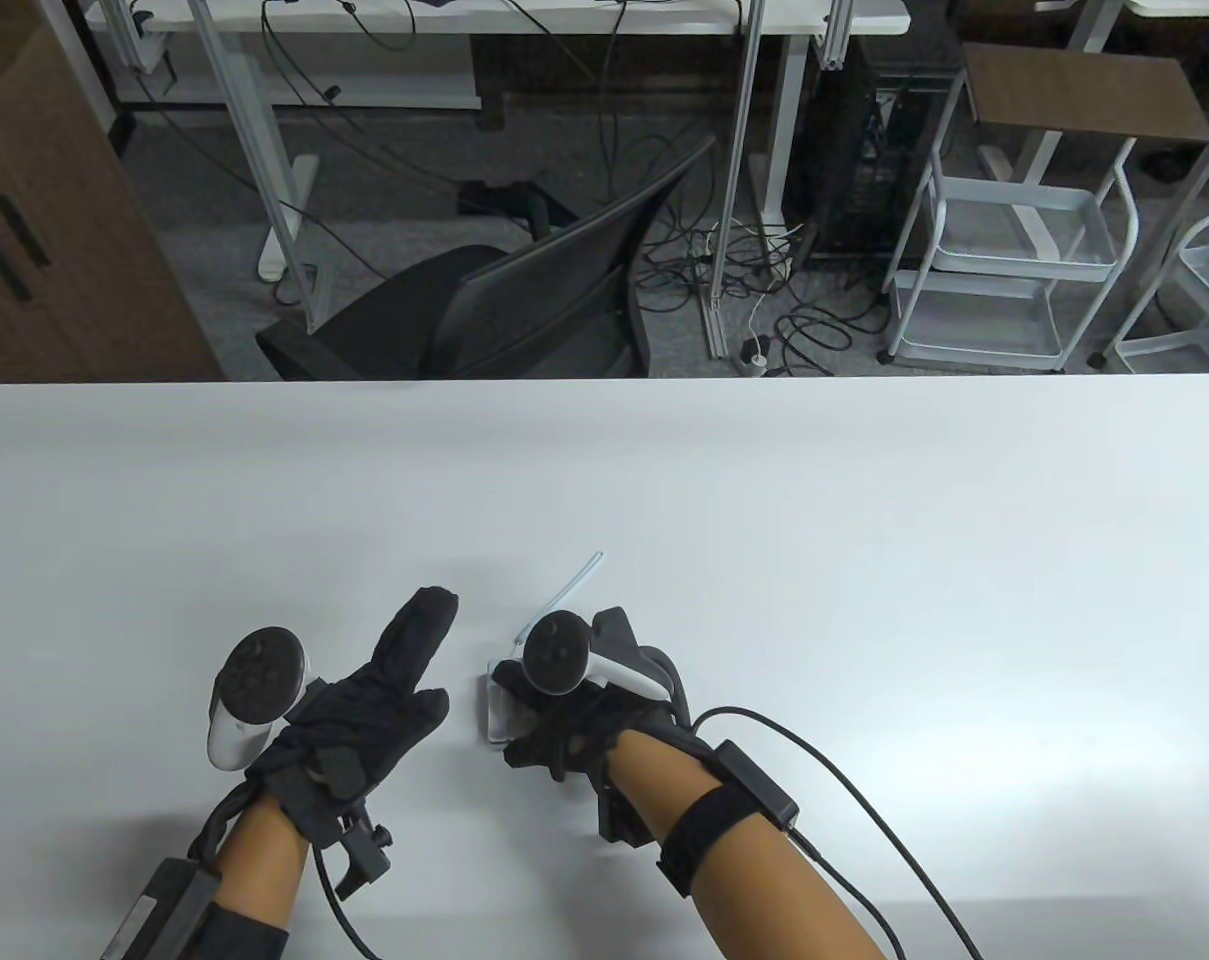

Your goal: Press Re-Fa-La on toy piano

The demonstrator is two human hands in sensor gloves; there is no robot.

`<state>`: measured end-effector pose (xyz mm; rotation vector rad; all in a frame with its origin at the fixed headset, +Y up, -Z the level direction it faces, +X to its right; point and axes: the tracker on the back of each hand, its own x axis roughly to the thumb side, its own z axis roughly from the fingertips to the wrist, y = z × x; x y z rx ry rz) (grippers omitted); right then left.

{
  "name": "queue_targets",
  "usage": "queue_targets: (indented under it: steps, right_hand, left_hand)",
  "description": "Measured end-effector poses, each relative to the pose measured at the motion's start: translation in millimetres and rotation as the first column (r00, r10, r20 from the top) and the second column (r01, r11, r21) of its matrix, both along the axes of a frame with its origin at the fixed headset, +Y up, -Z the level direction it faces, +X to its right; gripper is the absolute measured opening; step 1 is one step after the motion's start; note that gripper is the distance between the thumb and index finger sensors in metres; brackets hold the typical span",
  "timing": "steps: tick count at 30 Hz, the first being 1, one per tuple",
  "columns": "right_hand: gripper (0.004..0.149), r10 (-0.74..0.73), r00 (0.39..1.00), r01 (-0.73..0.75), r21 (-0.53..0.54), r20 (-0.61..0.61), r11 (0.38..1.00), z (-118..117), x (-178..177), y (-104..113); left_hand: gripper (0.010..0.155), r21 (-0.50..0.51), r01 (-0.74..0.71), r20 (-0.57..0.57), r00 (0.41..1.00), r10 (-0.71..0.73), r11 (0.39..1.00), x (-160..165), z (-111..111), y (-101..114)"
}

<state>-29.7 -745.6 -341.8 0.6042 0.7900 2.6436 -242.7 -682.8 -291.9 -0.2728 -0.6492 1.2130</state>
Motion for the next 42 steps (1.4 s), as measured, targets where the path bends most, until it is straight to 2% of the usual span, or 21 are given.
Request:
queue_targets:
  steps: [32, 35, 42]
  right_hand:
    - [0.085, -0.039, 0.999, 0.039, -0.034, 0.012, 0.999, -2.0, 2.3, -0.5]
    - [0.089, -0.109, 0.994, 0.109, -0.012, 0.024, 0.994, -3.9, 7.7, 9.7]
    - [0.092, -0.327, 0.943, 0.320, 0.097, 0.062, 0.942, 6.2, 43.0, 65.2]
  left_hand:
    - [0.092, -0.002, 0.002, 0.003, 1.000, -0.002, 1.000, 1.0, 0.1, 0.0]
    - [0.092, -0.001, 0.000, 0.002, 1.000, 0.000, 1.000, 1.0, 0.0, 0.0]
    - [0.091, 0.000, -0.005, -0.003, 1.000, 0.005, 1.000, 1.6, -0.5, 0.1]
